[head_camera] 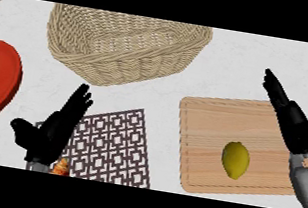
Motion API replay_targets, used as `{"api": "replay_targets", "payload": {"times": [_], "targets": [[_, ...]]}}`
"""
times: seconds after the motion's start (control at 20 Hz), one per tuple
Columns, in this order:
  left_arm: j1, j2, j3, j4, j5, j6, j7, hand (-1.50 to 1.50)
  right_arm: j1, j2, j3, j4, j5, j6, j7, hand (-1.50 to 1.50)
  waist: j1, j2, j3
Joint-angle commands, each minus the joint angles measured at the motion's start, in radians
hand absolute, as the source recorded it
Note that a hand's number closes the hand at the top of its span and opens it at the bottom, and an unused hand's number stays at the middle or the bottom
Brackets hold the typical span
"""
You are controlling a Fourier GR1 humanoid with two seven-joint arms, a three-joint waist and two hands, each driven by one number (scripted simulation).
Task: Pick the lemon from the cutting board and place it in the basket
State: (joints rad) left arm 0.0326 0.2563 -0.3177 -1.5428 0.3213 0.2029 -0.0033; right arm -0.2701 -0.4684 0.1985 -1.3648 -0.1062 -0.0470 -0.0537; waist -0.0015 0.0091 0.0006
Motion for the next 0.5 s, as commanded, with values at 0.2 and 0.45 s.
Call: {"api": "replay_targets", "payload": {"times": [0.2,0.45], "targets": [[0.051,0.089,0.07,0.138,-0.015,0.043,0.147,0.0,-0.079,0.153,-0.134,-0.107,-0.229,0.02,-0.065,1.5,-0.004,-0.007,0.001],[0.052,0.14,0.075,0.166,-0.008,0.002,0.215,0.0,-0.058,0.309,0.164,-0.221,-0.029,-0.043,-0.06,1.5,0.003,-0.013,-0.001]]}}
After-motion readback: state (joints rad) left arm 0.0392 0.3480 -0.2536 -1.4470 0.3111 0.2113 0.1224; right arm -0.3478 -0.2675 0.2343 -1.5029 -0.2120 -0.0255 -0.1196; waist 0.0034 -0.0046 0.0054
